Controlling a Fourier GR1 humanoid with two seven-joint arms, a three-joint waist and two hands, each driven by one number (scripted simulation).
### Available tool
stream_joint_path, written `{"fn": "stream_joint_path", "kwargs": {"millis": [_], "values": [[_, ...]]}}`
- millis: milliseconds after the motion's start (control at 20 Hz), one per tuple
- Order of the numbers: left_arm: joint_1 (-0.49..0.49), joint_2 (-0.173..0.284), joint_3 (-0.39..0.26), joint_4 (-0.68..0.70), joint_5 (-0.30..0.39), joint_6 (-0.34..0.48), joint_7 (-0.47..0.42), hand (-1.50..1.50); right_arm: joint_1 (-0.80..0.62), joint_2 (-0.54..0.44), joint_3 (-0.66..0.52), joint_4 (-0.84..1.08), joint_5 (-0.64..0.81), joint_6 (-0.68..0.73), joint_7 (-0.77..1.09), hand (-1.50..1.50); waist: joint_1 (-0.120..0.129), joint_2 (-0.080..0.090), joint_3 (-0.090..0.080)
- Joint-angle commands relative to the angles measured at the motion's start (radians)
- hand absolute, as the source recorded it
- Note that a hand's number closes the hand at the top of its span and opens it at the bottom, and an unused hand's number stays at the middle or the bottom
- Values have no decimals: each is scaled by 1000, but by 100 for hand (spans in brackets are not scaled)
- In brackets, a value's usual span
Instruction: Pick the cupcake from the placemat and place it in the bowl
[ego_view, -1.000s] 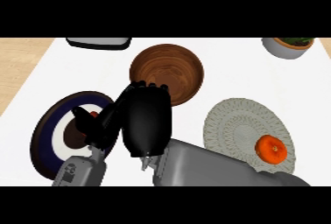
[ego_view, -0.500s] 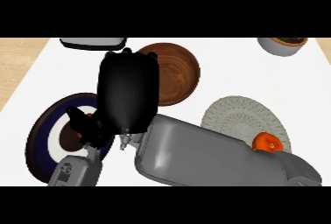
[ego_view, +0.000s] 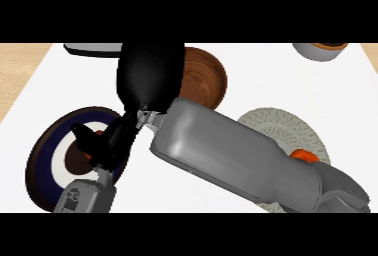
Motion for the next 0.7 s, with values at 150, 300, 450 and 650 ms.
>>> {"fn": "stream_joint_path", "kwargs": {"millis": [150, 300, 450, 650], "values": [[13, 24, 31, 2, 24, -28, -15, 0, -33, 16, -70, 223, 20, -149, 48, 150, -18, 6, 1], [46, 11, -5, -50, -4, -4, 9, 0, -40, 16, -88, 408, 67, -179, -52, 150, -5, 10, 1], [61, -13, -16, -58, -15, 10, -19, 0, -28, 16, -115, 507, 61, -269, -115, 150, -4, 13, 1], [-9, 0, 4, -44, 8, -2, 36, 0, -48, 16, -181, 643, -21, -176, -147, 150, 3, 17, 1]]}}
